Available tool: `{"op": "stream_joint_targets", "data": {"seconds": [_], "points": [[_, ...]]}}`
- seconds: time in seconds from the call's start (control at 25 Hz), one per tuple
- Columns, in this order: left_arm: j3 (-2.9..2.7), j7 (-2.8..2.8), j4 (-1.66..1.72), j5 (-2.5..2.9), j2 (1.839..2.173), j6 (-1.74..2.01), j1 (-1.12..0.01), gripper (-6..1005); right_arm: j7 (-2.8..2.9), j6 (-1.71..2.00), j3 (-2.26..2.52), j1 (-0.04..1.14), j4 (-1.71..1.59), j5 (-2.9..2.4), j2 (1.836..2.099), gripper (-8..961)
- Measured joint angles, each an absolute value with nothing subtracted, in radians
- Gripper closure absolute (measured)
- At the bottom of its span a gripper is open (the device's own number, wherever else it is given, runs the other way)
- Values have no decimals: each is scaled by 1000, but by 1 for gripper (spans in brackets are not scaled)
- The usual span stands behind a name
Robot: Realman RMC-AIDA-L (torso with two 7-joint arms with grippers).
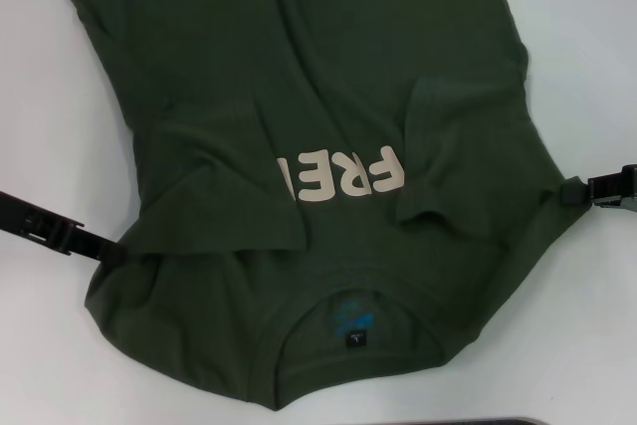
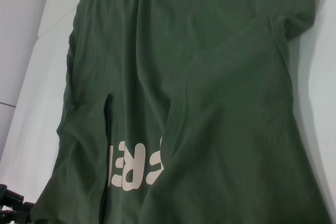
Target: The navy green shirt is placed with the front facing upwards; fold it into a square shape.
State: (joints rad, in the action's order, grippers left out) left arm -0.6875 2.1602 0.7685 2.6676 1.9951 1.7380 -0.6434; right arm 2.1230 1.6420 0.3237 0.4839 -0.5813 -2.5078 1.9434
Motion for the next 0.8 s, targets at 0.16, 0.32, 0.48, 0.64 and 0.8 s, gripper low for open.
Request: {"op": "stream_joint_targets", "data": {"seconds": [0.16, 0.32, 0.48, 0.64, 0.8], "points": [[-687, 2159, 768, 2668, 1995, 1742, -642, 808, 2123, 1641, 324, 484, -581, -2508, 1943, 918], [-692, 2158, 767, 2668, 1996, 1742, -642, 917, 2123, 1642, 324, 484, -581, -2508, 1943, 918], [-695, 2158, 769, 2667, 1998, 1742, -641, 948, 2122, 1642, 324, 481, -581, -2508, 1943, 918], [-688, 2158, 774, 2664, 1999, 1738, -640, 954, 2120, 1642, 324, 481, -581, -2508, 1943, 918], [-684, 2159, 777, 2653, 2000, 1742, -640, 960, 2119, 1641, 324, 483, -581, -2507, 1943, 918]]}}
